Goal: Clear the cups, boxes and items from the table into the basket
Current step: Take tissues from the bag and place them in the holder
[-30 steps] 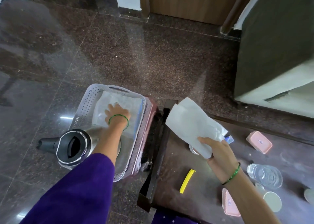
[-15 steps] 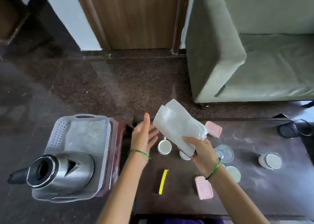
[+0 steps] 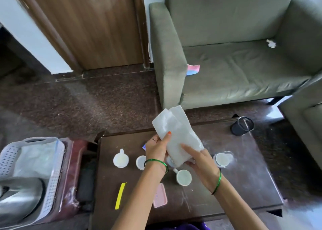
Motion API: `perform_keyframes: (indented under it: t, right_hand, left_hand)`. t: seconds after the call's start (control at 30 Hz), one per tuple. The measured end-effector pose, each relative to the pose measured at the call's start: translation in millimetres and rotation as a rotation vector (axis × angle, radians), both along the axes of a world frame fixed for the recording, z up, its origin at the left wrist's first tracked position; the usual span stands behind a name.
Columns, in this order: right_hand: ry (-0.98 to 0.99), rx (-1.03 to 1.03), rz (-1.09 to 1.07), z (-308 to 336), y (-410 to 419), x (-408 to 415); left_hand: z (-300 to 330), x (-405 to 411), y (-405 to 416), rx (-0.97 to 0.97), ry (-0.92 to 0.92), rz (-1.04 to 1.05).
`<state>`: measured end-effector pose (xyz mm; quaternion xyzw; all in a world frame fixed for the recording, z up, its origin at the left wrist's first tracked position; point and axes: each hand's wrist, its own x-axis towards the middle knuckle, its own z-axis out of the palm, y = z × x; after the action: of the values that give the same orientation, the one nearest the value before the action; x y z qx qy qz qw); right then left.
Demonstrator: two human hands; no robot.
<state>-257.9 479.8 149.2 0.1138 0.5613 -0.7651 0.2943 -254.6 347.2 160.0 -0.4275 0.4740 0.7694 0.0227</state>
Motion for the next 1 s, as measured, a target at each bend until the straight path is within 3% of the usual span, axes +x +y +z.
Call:
perform_keyframes:
  t: [0.33,0.67,1.0]
  right_hand:
    - [0.296,0.34,-0.07,18,99,-71]
    - [-0.053,0.109,-0.192,21,126,-57]
    - [-0.095,0.087,-0.128,19,130,-24]
  left_hand:
    - [20,-29,94,-0.023,0.099,-0.167]
    - [21,-19,117,0.001,0.146,-0.304]
    - [20,7,129,-0.012,0.084,-0.284]
